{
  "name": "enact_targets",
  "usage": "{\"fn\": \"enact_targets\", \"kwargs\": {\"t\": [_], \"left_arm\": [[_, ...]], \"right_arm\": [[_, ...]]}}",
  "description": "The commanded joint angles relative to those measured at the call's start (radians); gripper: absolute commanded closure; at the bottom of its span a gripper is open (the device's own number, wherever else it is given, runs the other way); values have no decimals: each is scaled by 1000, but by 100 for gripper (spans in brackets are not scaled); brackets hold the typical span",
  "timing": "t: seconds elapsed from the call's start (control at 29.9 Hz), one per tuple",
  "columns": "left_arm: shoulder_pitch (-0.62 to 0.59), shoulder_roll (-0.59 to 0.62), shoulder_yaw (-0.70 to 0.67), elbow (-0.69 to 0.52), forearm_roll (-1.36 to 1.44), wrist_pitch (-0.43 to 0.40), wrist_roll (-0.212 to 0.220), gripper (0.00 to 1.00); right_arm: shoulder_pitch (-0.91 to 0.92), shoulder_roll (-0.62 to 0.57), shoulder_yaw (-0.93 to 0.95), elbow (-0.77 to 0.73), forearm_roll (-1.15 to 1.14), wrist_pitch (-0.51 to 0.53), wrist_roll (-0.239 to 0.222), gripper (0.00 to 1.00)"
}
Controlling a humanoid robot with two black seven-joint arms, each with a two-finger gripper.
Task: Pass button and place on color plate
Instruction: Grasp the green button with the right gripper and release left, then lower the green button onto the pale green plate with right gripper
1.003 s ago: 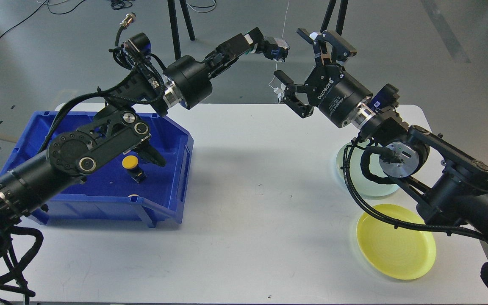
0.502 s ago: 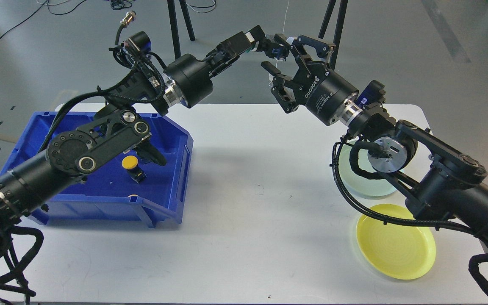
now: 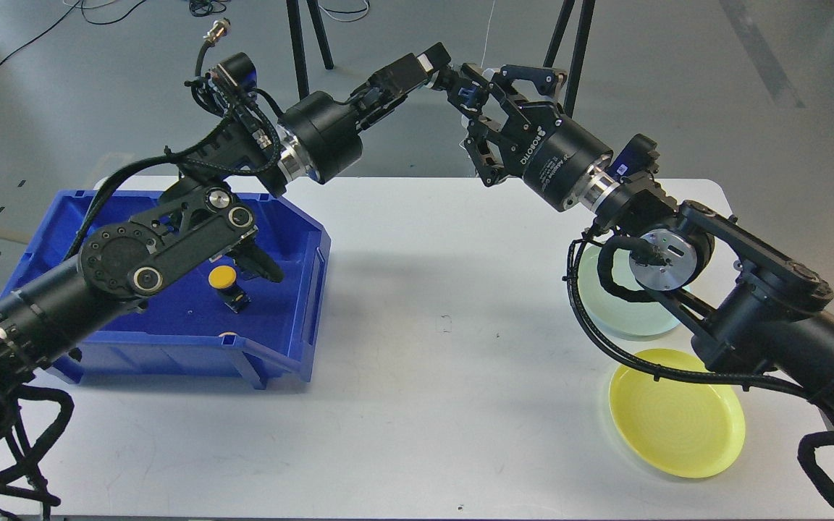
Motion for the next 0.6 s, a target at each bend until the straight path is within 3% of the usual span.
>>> {"fn": "enact_targets", "kwargs": {"t": [0.0, 0.17, 0.4, 0.57], "left_arm": [[1, 2, -3, 1, -1, 1, -14, 23], [2, -8, -47, 7, -18, 1, -95, 6], [5, -6, -81, 80, -308, -15, -109, 1], [4, -2, -95, 122, -559, -74, -103, 1]], "right_arm": [[0, 0, 1, 4, 1, 0, 1, 73], [-14, -49, 18, 17, 6, 3, 1, 73], [-114, -272, 50, 81, 4, 11, -5, 73], [-244, -434, 42, 66, 1, 16, -35, 72]]}}
